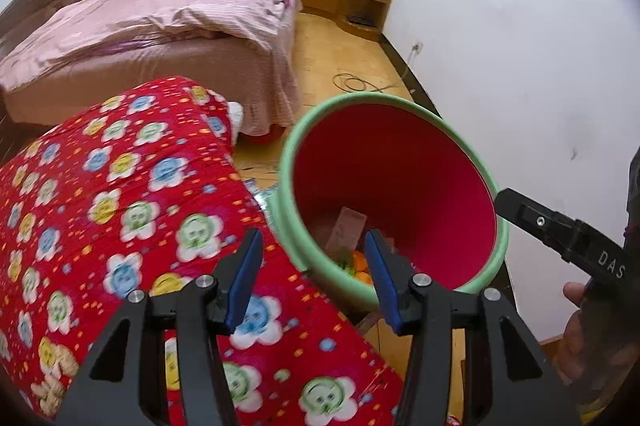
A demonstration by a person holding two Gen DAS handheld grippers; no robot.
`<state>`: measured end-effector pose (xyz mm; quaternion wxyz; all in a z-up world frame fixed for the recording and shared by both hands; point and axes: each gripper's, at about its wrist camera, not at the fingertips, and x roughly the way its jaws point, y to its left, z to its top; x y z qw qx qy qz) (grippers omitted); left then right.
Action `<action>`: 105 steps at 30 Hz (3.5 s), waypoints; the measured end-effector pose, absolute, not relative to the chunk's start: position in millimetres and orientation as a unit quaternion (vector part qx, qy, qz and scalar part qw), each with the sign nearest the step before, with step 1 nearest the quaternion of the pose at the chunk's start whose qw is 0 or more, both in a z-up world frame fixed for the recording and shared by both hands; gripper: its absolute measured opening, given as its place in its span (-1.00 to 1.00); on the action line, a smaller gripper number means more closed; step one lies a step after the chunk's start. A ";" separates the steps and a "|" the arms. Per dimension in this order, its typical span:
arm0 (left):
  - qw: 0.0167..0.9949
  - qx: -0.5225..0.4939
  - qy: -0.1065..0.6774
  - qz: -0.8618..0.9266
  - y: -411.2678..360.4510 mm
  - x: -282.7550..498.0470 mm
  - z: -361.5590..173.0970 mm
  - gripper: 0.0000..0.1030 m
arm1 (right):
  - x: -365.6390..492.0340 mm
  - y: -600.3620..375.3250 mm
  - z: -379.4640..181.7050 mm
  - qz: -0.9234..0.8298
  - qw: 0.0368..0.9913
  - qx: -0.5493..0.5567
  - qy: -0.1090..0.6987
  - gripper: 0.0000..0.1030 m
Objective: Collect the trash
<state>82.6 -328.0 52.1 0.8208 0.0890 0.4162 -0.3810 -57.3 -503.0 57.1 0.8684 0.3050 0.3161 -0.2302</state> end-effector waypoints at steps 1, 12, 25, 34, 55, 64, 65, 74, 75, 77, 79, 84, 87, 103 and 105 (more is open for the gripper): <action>0.823 0.086 0.416 -0.378 -324.0 83.0 53.6 0.02 | -57.4 -499.0 58.8 -0.227 0.870 0.304 0.316 0.48; 0.846 0.063 0.413 -0.331 -261.0 76.9 71.7 0.03 | -53.2 -452.5 74.6 -0.192 0.886 0.279 0.318 0.49; 0.876 0.033 0.402 -0.265 -174.8 72.7 85.6 0.03 | -41.2 -379.4 86.0 -0.128 0.906 0.242 0.324 0.50; 0.893 0.013 0.393 -0.218 -119.7 62.3 89.5 0.03 | -40.3 -329.7 90.9 -0.088 0.917 0.212 0.326 0.50; 0.926 -0.008 0.354 -0.131 -57.8 27.2 81.6 0.03 | -62.3 -249.5 92.8 -0.063 0.943 0.135 0.298 0.61; 0.931 -0.006 0.348 -0.113 -52.5 23.3 78.6 0.03 | -64.6 -241.0 86.2 -0.062 0.944 0.131 0.297 0.61; 0.931 -0.006 0.347 -0.113 -52.4 23.2 78.7 0.03 | -65.7 -241.4 86.2 -0.062 0.944 0.131 0.297 0.61; 0.932 -0.005 0.345 -0.112 -53.4 22.3 80.3 0.03 | -67.5 -243.9 86.1 -0.065 0.944 0.134 0.295 0.61; 0.932 -0.005 0.345 -0.112 -53.4 22.2 80.5 0.03 | -67.5 -243.8 86.2 -0.065 0.944 0.134 0.295 0.61; 0.932 -0.006 0.345 -0.112 -53.2 22.2 80.8 0.03 | -67.5 -243.6 86.5 -0.064 0.944 0.134 0.295 0.61; 0.932 -0.006 0.344 -0.112 -53.1 22.1 81.1 0.03 | -67.7 -243.5 86.6 -0.064 0.944 0.133 0.295 0.61; 0.932 -0.006 0.345 -0.112 -52.7 22.0 81.2 0.03 | -67.7 -243.0 86.5 -0.065 0.944 0.134 0.295 0.61; 0.932 -0.005 0.344 -0.112 -52.4 21.9 81.3 0.03 | -67.7 -242.9 86.6 -0.065 0.944 0.134 0.295 0.61; 0.933 -0.004 0.343 -0.113 -52.0 21.7 81.6 0.03 | -67.8 -242.9 86.3 -0.065 0.944 0.134 0.295 0.61; 0.932 -0.005 0.343 -0.113 -52.1 21.6 81.5 0.03 | -67.8 -242.8 86.5 -0.064 0.944 0.134 0.295 0.61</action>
